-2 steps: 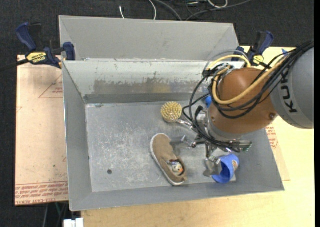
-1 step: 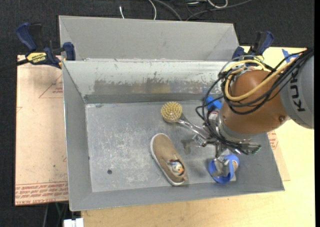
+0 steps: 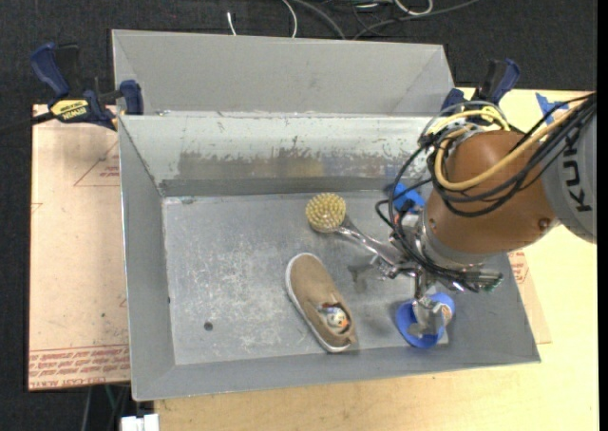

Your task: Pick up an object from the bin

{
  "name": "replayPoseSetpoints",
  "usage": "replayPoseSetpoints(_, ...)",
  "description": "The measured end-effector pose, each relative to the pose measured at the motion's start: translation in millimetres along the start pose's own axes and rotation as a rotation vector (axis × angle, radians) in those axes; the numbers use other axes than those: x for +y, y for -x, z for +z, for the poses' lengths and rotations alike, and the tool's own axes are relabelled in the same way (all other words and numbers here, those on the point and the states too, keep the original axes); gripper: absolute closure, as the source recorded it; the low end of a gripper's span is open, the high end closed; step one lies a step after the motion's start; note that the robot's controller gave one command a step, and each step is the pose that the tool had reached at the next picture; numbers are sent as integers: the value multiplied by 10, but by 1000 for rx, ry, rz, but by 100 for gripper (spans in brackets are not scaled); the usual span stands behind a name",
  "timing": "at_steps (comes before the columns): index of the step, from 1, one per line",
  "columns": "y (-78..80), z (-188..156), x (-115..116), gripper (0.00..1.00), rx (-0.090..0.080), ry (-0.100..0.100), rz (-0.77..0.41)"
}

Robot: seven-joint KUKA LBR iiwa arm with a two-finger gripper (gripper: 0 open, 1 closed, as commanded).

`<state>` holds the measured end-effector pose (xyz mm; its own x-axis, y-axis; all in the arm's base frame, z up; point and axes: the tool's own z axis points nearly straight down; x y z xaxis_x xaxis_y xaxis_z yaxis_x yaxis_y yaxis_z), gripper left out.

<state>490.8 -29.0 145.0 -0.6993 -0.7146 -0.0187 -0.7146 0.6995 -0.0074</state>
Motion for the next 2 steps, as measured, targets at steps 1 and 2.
replayPoseSetpoints(1,-186,-140,-174,0,-1,2,-17)
replayPoseSetpoints(2,-396,-72,-490,0,-5,3,148)
